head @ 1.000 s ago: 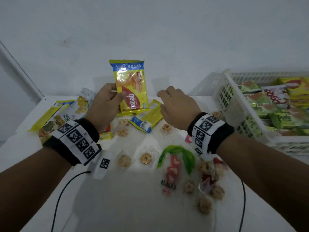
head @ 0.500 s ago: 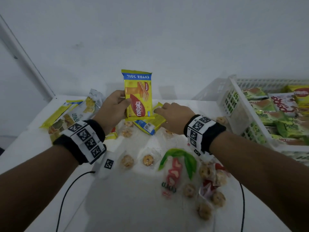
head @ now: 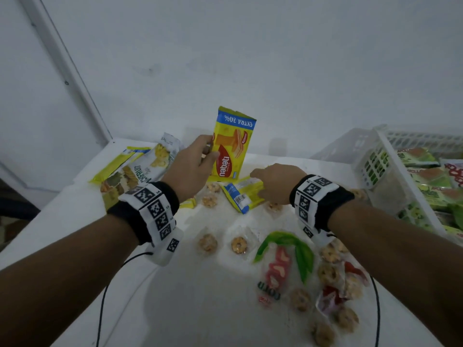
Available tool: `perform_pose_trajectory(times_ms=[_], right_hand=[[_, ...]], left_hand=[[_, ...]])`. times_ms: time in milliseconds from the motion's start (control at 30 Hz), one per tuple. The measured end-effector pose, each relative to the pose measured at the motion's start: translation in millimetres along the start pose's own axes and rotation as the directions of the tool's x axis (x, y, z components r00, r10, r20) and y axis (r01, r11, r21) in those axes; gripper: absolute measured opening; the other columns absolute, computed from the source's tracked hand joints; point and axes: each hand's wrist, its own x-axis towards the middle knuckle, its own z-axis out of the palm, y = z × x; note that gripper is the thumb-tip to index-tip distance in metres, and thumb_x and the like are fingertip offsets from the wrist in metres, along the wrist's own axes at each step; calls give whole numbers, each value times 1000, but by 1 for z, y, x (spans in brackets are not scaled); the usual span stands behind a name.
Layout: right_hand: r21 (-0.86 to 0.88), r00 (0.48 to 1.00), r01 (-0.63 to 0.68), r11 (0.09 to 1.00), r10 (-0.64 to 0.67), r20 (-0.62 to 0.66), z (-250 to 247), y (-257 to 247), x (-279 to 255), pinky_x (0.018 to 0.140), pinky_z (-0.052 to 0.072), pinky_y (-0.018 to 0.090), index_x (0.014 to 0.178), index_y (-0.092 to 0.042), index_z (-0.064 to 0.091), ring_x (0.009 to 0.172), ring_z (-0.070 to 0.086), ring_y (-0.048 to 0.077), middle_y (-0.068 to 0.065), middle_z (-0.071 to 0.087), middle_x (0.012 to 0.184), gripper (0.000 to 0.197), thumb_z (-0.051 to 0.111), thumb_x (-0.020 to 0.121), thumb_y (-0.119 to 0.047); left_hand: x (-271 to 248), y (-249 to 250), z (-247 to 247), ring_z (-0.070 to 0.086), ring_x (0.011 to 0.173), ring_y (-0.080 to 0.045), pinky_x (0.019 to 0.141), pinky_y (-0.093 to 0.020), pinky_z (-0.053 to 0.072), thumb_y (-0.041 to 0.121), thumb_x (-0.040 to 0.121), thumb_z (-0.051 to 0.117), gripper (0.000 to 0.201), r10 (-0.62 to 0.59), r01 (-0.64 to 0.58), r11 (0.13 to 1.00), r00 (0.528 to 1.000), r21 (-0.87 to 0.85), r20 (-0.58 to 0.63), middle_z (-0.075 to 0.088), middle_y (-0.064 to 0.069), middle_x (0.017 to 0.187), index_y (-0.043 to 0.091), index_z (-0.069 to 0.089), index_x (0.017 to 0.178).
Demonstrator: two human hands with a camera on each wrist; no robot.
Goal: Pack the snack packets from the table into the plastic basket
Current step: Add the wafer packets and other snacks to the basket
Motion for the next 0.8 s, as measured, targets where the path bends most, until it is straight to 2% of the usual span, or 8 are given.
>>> perform_pose_trajectory(times_ms=[167,233,333,433,567,633,700,800], right_hand=[[32,998,1,999,-3,68,-3,6,9,107,44,46,155,-35,32,134,45,28,4,40,150,68,60,96,-50],[70,993,62,996,-68,98,-4,6,12,115,36,46,158,-38,27,143,36,29,4,31,160,69,61,97,-42],[137,974,132,982,-154,165,-4,4,20,120,24,40,159,-34,25,151,27,27,5,27,165,70,60,100,-27],[125,971,136,983,-157,179,-4,0,26,116,35,45,156,-36,31,143,39,28,5,39,157,69,64,96,-26],[-2,983,104,995,-103,149,-13,-3,25,107,43,46,156,-30,31,135,43,30,8,37,150,76,70,91,-37],[-42,990,100,994,-95,102,-16,-1,24,104,45,44,154,-29,35,132,44,29,6,38,146,82,76,85,-45],[-14,994,89,996,-88,60,-17,2,21,100,47,43,147,-30,44,126,46,25,3,41,138,79,80,79,-49],[176,998,56,983,-50,-35,-17,7,17,92,48,37,134,-32,52,115,51,20,-3,46,128,61,81,81,-42]], left_hand=[[0,-3,-2,66,105,-12,77,-19,56,25,107,48,29,-34,34,999,999,-22,12,67,-2,122,18,54,135],[0,-3,-3,67,107,-11,84,-29,59,25,107,48,28,-40,41,998,999,-50,17,68,-1,120,18,55,133],[1,-3,-5,67,108,-10,84,-26,60,23,107,48,25,-63,65,992,998,-108,22,69,2,118,19,56,131],[3,-3,-8,68,108,-11,84,-28,60,22,107,49,23,-86,88,986,996,-145,16,70,5,117,19,57,128],[3,-4,-11,69,102,-10,65,-10,51,22,107,49,22,-94,95,984,995,-149,9,70,7,115,20,57,127],[2,-6,-12,69,99,-12,62,-8,48,22,107,49,21,-98,99,983,995,-156,11,70,6,114,20,57,127],[2,-9,-13,70,102,-12,70,-16,55,23,107,49,20,-104,105,981,994,-165,16,71,6,115,22,57,125],[4,-11,-14,70,105,-12,84,-33,61,24,107,50,20,-128,129,970,992,-206,18,71,5,116,23,57,126]])
